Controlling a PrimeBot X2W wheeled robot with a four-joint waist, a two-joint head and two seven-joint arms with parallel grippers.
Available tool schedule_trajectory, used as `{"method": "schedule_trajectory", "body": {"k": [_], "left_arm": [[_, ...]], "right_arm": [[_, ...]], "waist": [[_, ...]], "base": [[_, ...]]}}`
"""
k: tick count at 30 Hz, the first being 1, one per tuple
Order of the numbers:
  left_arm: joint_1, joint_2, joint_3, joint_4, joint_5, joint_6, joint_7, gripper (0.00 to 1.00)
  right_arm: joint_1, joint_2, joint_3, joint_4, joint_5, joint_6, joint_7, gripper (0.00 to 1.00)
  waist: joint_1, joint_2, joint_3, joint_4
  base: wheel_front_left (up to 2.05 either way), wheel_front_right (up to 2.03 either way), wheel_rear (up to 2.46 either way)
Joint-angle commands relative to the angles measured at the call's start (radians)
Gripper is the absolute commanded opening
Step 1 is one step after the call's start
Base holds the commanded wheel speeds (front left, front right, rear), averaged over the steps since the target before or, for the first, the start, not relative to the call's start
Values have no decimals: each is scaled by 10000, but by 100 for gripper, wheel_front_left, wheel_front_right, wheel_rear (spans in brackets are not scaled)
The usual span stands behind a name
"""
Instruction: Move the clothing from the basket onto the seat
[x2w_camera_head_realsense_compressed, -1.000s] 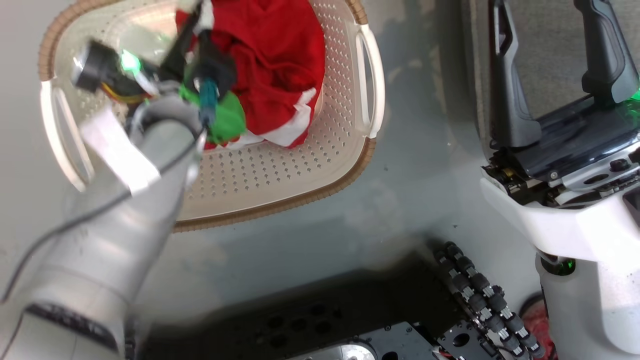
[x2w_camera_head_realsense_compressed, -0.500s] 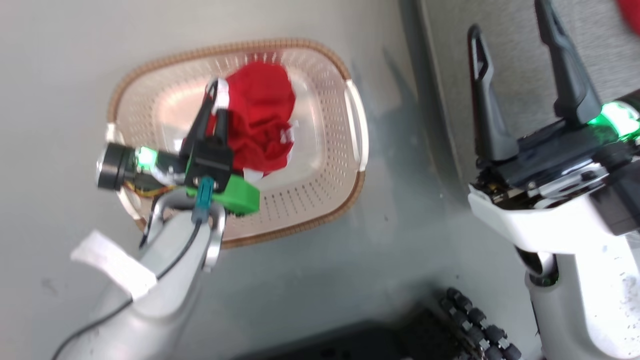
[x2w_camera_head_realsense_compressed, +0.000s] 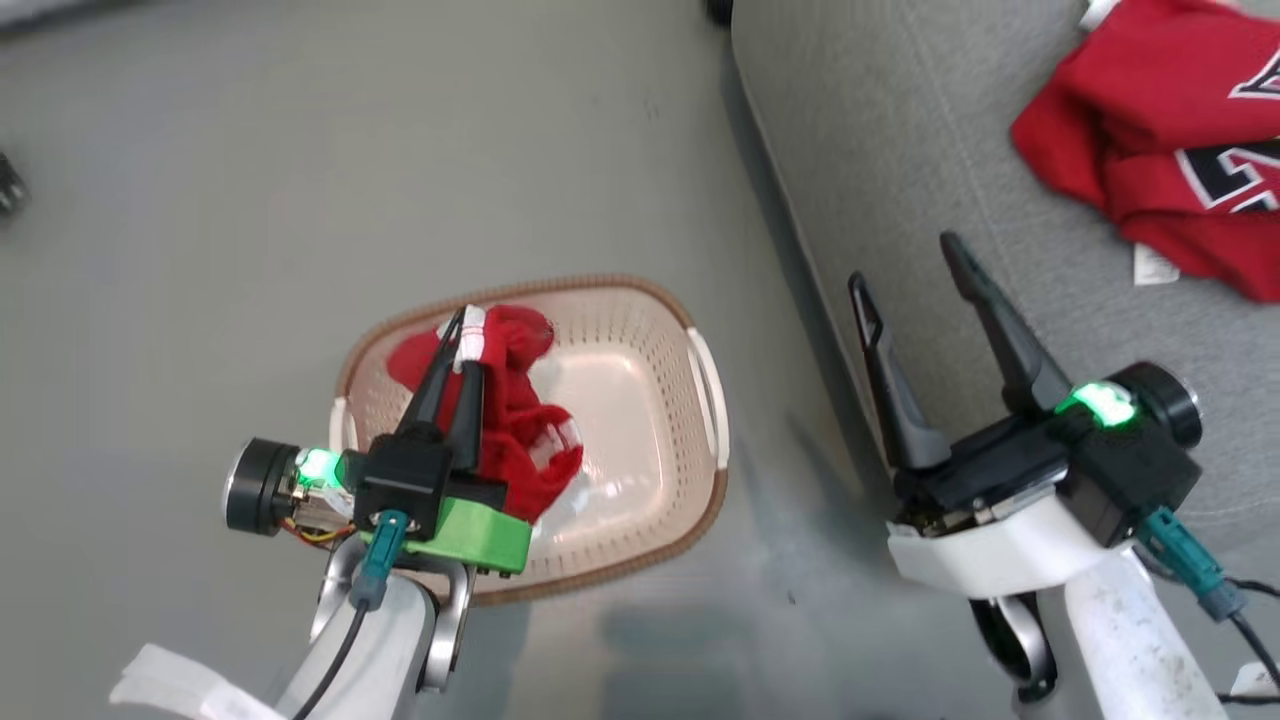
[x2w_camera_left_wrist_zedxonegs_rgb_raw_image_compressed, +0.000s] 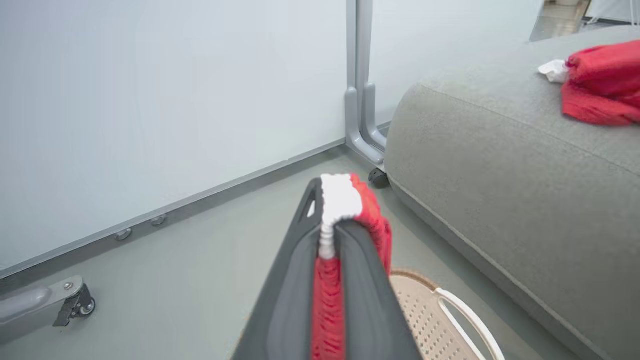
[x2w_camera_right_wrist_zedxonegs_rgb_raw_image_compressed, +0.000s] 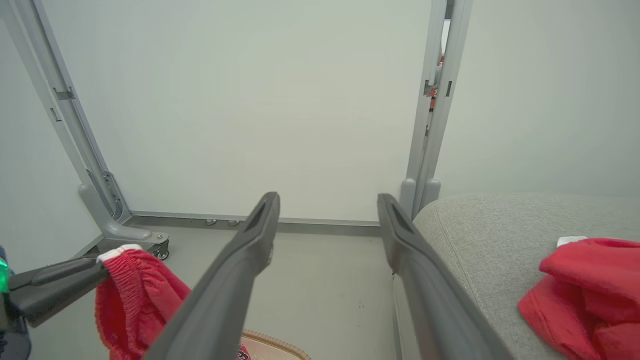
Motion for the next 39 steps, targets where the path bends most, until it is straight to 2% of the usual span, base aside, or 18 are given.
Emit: {"method": "schedule_trajectory", "body": {"k": [1, 7, 19, 30, 39], "left_arm": [[311, -123, 150, -229, -44, -109, -7, 0], [768, -475, 580, -1106, 78, -740, -7, 0], [602, -877, 802, -1867, 181, -1509, -7, 0], [256, -1088, 65, -1958, 79, -1945, -7, 0], [2, -1139, -871, -2264, -171, -2052, -7, 0]], "right_arm": [[363, -31, 61, 106, 99, -14, -21, 100], [1147, -30, 334, 488, 325, -14, -21, 100], [1917, -29, 631, 942, 393, -14, -21, 100], [1384, -30, 1467, 1284, 599, -14, -21, 100], [1063, -298, 2349, 2577, 713, -14, -21, 100]], "waist": [[1, 30, -2344, 108], [1, 30, -3369, 133], [1, 30, -4146, 41], [1, 30, -4038, 179], [1, 30, -4019, 439]], "base": [[0, 0, 0], [0, 0, 0], [0, 0, 0], [0, 0, 0], [0, 0, 0]]}}
